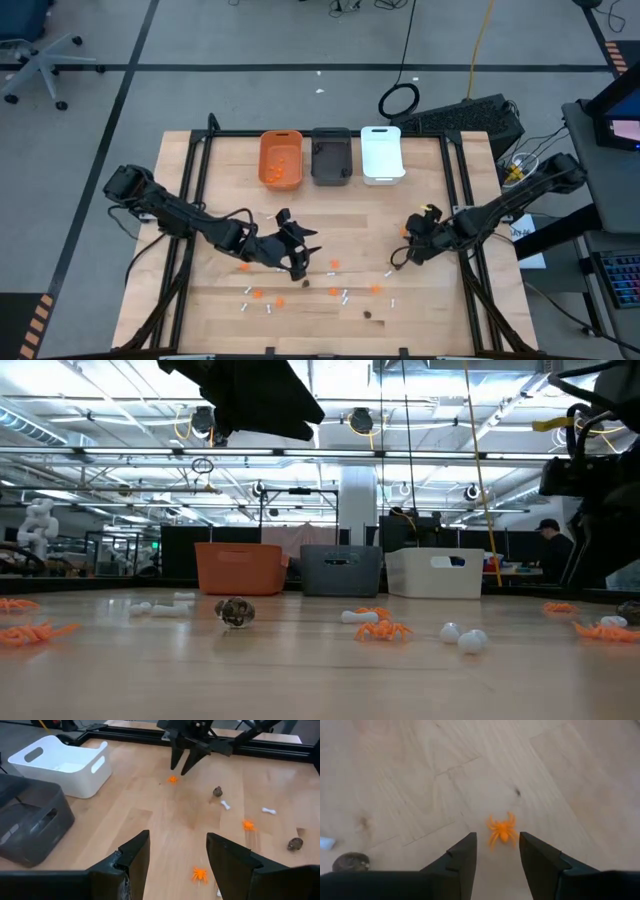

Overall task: Sort Halloween decoration
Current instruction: Put the orange spider toy into the orange bin

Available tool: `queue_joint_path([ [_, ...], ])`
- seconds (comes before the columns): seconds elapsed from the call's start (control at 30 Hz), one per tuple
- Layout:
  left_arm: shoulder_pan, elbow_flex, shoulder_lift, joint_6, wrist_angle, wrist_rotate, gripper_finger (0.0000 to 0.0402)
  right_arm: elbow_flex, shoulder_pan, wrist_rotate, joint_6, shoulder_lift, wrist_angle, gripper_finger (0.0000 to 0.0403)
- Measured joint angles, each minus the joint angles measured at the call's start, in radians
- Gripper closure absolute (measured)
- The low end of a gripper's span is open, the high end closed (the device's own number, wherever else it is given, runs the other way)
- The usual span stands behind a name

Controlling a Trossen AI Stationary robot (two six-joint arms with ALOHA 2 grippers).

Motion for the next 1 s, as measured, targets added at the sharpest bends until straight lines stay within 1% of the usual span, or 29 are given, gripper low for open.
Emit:
queue_joint_path([
  [0.17, 0.000, 0.000, 0.000, 0.004, -0.012, 0.000, 0.0207, 0.000, 0.000, 0.001, 0.026, 0.058, 0.028, 0.0268],
  [0.4, 0.000, 0.000, 0.000, 0.028, -0.041, 0.000, 0.0207, 0.000, 0.000, 0.027, 0.024, 0.164, 0.075, 0.0253],
  [0.5, 0.000, 0.000, 0.000, 0.034, -0.051, 0.000, 0.0207, 0.004, 0.000, 0.027, 0.024, 0.202, 0.082, 0.0256],
  [0.6, 0.001, 0.000, 0.000, 0.052, -0.050, 0.000, 0.0207, 0.005, 0.000, 0.029, 0.024, 0.227, 0.087, 0.0274],
  [0.67, 0.002, 0.000, 0.000, 0.055, -0.051, 0.000, 0.0207, 0.005, 0.000, 0.028, 0.024, 0.233, 0.088, 0.0294],
  [0.9, 0.003, 0.000, 0.000, 0.070, -0.051, -0.004, 0.0207, 0.003, 0.000, 0.026, 0.001, 0.232, 0.101, 0.0388],
  [1.0, 0.003, 0.000, 0.000, 0.073, -0.051, -0.004, 0.0207, 0.003, 0.000, 0.027, -0.031, 0.233, 0.136, 0.0395],
])
